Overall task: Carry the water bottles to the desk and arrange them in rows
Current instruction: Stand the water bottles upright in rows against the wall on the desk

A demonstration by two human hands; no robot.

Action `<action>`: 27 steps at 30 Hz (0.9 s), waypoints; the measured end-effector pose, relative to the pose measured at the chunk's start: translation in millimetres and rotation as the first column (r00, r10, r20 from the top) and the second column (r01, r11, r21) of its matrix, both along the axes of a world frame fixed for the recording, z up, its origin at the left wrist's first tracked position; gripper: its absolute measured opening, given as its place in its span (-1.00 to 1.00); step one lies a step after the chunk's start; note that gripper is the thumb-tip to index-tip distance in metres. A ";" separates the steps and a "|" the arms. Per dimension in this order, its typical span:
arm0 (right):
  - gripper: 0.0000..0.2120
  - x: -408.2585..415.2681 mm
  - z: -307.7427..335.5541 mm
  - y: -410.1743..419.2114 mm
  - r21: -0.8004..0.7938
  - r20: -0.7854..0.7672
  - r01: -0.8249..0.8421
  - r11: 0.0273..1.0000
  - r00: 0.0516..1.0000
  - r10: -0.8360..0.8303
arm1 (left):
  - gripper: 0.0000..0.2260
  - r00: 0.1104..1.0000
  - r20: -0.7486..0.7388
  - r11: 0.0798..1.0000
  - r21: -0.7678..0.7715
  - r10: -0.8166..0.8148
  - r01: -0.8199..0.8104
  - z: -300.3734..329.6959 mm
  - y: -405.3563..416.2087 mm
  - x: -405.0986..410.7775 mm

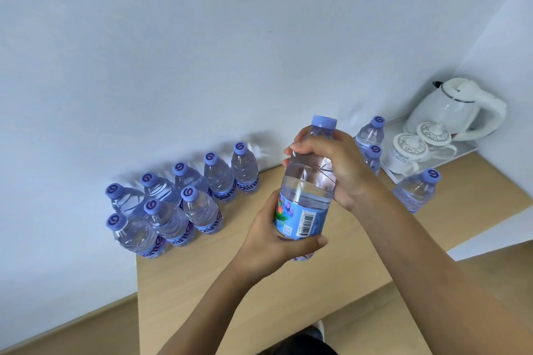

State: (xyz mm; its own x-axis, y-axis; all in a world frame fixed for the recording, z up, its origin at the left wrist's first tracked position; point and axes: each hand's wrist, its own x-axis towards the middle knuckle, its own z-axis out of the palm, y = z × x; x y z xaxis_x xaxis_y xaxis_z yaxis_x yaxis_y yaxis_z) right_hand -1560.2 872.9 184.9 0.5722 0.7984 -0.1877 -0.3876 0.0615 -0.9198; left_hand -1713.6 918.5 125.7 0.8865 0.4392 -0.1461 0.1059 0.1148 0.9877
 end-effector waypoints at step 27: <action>-0.82 -9.9 29.5 8.7 0.081 0.259 0.003 0.997 0.966 -0.024 | -0.56 0.977 0.103 0.981 0.021 0.189 -0.192 38.2 -4.1 -0.5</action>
